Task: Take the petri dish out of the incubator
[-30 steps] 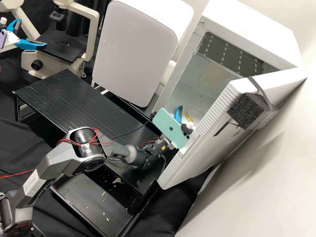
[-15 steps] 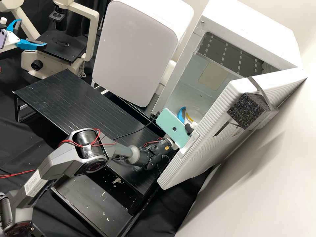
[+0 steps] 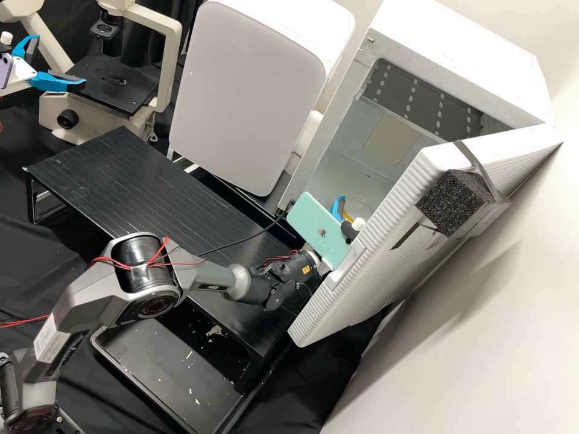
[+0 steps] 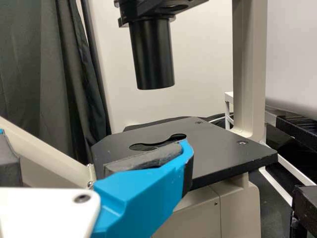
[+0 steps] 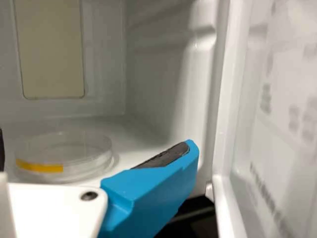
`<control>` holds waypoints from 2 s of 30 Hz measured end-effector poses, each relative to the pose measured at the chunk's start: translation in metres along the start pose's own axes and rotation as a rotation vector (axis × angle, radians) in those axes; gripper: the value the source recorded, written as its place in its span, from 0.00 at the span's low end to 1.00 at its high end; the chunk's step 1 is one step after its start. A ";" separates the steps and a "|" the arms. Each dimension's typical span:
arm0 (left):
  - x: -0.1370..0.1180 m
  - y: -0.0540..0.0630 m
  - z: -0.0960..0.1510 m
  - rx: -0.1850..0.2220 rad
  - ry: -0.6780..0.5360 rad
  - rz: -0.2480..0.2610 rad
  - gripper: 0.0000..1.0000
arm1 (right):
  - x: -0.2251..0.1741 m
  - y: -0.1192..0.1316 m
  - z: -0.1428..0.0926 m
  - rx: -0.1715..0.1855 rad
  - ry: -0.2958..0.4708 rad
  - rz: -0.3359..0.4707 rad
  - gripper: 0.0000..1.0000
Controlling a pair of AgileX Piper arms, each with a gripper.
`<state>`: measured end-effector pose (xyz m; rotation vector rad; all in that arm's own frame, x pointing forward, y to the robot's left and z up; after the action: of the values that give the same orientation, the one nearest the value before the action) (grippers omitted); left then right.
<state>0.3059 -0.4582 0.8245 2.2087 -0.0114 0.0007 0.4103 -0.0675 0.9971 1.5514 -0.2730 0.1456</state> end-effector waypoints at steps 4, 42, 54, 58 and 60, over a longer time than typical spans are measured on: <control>0.000 0.000 0.000 0.000 0.000 0.000 1.00 | 0.001 0.000 -0.002 -0.008 0.005 0.000 1.00; 0.000 0.000 0.000 0.000 0.000 0.000 1.00 | 0.037 -0.040 0.000 0.010 0.029 -0.101 1.00; 0.000 0.000 0.000 0.000 0.000 0.000 1.00 | 0.041 -0.041 -0.001 0.007 0.028 -0.136 1.00; 0.000 0.000 0.000 0.000 0.000 0.000 1.00 | 0.042 -0.041 -0.002 0.012 0.031 -0.147 0.00; 0.000 0.000 0.000 0.000 0.000 0.000 1.00 | 0.042 -0.042 -0.001 0.020 0.028 -0.148 0.00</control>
<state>0.3059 -0.4582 0.8245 2.2087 -0.0114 0.0007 0.4615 -0.0702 0.9680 1.5821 -0.1341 0.0538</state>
